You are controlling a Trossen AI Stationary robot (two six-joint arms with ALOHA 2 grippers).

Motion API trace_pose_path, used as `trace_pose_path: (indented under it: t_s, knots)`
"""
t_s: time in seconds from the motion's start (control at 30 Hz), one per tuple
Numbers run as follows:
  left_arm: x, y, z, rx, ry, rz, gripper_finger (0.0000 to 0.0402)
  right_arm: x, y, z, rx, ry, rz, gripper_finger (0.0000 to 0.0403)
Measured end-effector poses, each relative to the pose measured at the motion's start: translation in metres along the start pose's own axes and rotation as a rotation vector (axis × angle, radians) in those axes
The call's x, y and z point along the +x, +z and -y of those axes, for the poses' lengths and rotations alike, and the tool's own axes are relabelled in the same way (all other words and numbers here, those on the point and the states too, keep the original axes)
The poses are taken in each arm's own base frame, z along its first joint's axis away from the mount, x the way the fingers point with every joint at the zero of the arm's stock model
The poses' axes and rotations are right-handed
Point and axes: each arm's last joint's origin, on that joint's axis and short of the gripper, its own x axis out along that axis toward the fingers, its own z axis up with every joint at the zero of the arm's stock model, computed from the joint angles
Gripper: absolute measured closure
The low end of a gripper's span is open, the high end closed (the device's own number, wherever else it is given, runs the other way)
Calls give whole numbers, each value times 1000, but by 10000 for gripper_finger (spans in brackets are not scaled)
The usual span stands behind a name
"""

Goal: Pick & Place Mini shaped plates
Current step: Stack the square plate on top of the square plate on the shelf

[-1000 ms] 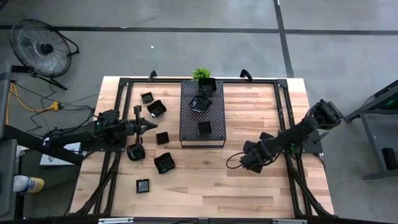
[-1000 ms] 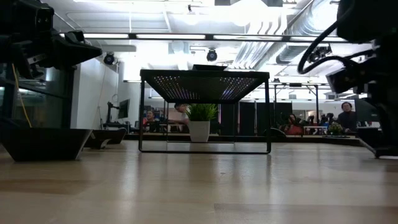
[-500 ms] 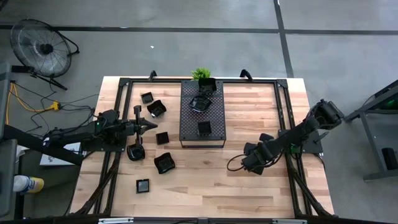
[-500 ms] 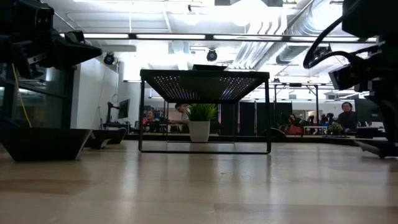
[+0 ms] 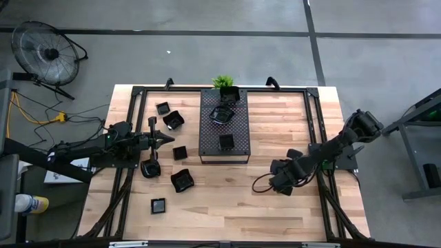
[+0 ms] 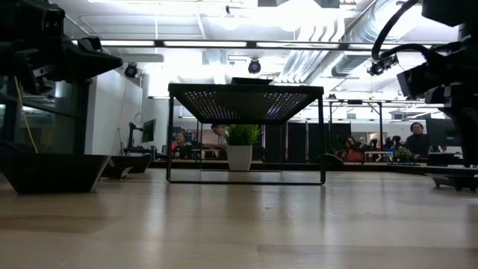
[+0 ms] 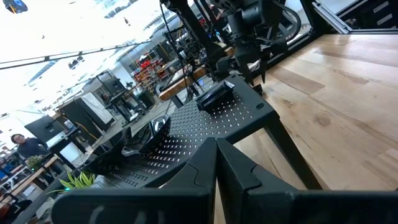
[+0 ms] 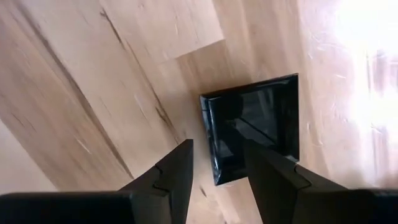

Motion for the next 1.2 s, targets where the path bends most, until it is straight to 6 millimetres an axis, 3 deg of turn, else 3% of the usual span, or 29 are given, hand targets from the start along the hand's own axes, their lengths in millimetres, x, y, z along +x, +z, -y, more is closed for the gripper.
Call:
trace_pose_path:
  t_s: [1.2]
  knots:
    - [0,0,0,0,0,0,400,14,1,-7,-28,-28,6,265]
